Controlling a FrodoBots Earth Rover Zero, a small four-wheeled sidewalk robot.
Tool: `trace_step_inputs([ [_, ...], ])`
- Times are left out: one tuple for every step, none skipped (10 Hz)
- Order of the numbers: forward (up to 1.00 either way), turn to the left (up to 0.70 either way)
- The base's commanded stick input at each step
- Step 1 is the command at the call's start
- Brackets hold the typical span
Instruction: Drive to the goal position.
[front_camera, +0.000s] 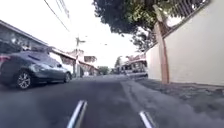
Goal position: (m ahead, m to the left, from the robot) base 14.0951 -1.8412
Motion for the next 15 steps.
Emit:
trace_step_inputs([
  [0.85, 0.0],
  [0.85, 0.0],
  [0.85, 0.0],
  [0.85, 0.0],
  [0.85, 0.0],
  [0.85, 0.0],
  [0.85, 0.0],
  [0.85, 0.0],
  [0.85, 0.0],
  [0.85, 0.0],
  [0.85, 0.0],
  [0.85, -0.34],
  [0.85, -0.34],
  [0.85, -0.34],
  [0.85, -0.34],
])
